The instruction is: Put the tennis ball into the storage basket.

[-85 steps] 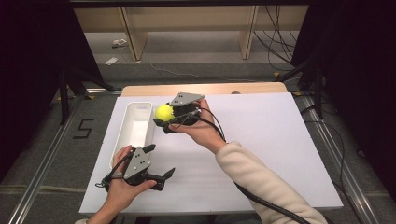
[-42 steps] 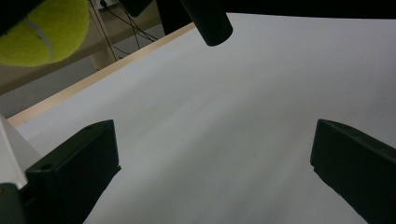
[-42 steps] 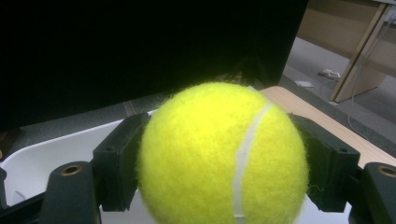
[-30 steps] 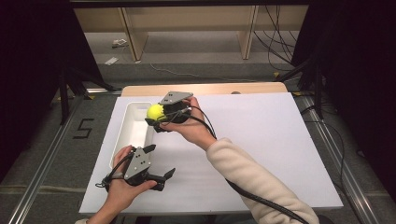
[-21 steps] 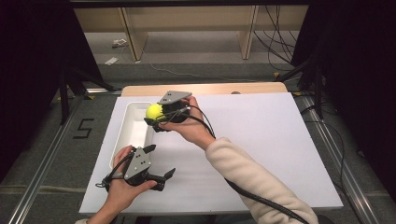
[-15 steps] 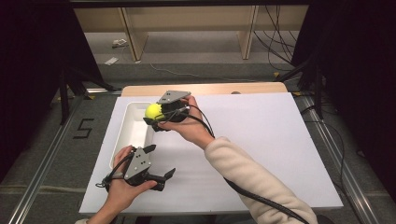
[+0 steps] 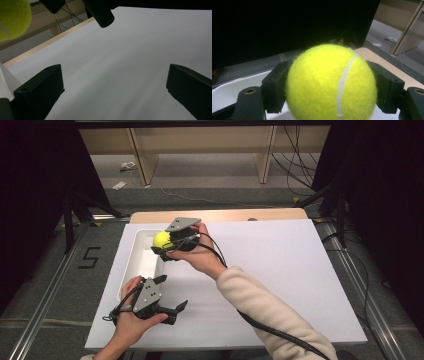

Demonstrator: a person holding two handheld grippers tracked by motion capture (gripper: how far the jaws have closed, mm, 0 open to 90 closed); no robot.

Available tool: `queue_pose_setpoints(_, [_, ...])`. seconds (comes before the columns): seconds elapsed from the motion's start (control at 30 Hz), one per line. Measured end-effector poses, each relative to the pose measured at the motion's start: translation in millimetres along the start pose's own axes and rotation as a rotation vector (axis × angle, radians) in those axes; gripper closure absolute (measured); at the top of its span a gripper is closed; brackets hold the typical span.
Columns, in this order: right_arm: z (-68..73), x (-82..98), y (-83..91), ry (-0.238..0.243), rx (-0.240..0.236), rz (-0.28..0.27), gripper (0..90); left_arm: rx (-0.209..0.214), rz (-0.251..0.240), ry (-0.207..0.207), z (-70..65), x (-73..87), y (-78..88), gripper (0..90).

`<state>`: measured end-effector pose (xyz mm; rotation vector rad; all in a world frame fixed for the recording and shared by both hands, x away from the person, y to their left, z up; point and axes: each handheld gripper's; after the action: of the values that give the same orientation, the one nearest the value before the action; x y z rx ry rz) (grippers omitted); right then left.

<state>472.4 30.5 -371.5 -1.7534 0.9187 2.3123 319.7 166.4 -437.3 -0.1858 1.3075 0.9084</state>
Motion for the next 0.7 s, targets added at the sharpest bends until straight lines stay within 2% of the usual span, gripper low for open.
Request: queue_pose_setpoints(0.7, [3.4, -2.8, -10.6, 0.005, -0.005, 0.014, 26.0, 0.001, -0.001, -0.001, -0.1, -0.2, 0.1, 0.7])
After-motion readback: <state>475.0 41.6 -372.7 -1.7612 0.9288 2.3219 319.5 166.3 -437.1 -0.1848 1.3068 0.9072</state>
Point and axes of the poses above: each handheld gripper's, and its own axes: y roughly backward along the jaws, x roughly out of its underside, z roughly to its left, and after that the axes turned 11 degrees about -y, right-handed
